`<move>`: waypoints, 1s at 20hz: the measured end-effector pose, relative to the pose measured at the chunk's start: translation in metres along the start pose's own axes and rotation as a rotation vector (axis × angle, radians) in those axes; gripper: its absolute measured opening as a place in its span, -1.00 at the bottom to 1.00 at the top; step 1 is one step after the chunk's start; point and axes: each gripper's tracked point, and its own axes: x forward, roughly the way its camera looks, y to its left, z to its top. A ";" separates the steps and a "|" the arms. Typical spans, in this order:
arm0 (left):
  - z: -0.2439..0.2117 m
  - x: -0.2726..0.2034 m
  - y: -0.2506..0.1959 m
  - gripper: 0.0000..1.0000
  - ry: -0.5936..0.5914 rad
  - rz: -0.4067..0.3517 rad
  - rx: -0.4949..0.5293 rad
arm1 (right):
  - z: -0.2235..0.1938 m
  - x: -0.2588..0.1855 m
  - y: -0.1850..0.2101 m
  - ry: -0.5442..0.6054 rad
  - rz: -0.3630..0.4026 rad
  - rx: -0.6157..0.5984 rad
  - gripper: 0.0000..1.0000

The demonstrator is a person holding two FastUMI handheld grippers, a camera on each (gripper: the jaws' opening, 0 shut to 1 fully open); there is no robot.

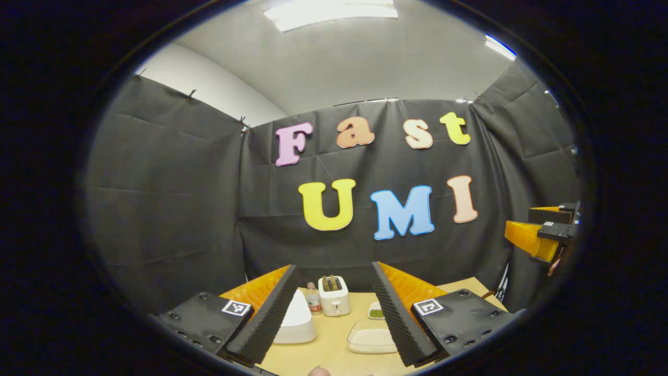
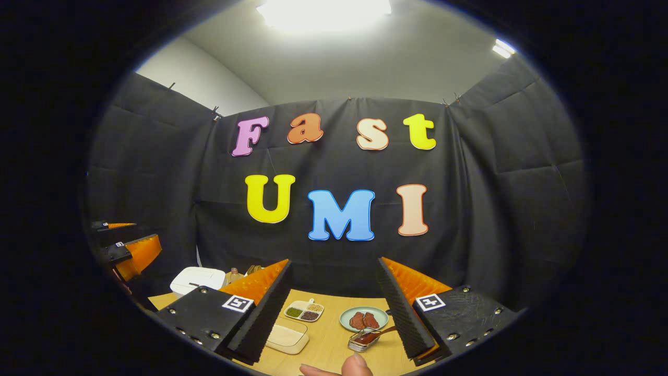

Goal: Close the left gripper, press the button to open the rice cooker; take a wooden spoon from the chopstick holder with the right hand, scoop a spoonful of rice and pour it into the rice cooker, then put the wooden spoon back into the chopstick holder.

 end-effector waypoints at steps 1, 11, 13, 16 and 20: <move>-0.005 0.000 -0.001 0.89 0.009 -0.002 -0.010 | -0.002 0.001 -0.001 -0.001 -0.004 -0.006 0.94; -0.016 0.023 0.050 0.89 0.010 -0.004 0.025 | -0.006 0.010 0.045 0.043 -0.014 0.016 0.94; -0.025 0.037 0.071 0.82 0.013 0.004 0.037 | 0.001 0.010 0.063 0.043 -0.014 0.014 0.94; -0.055 0.063 0.099 0.60 0.065 -0.004 -0.001 | 0.006 0.015 0.077 0.039 -0.058 -0.025 0.94; -0.088 0.094 0.144 0.42 0.104 -0.001 -0.024 | 0.009 0.021 0.097 0.035 -0.122 -0.026 0.94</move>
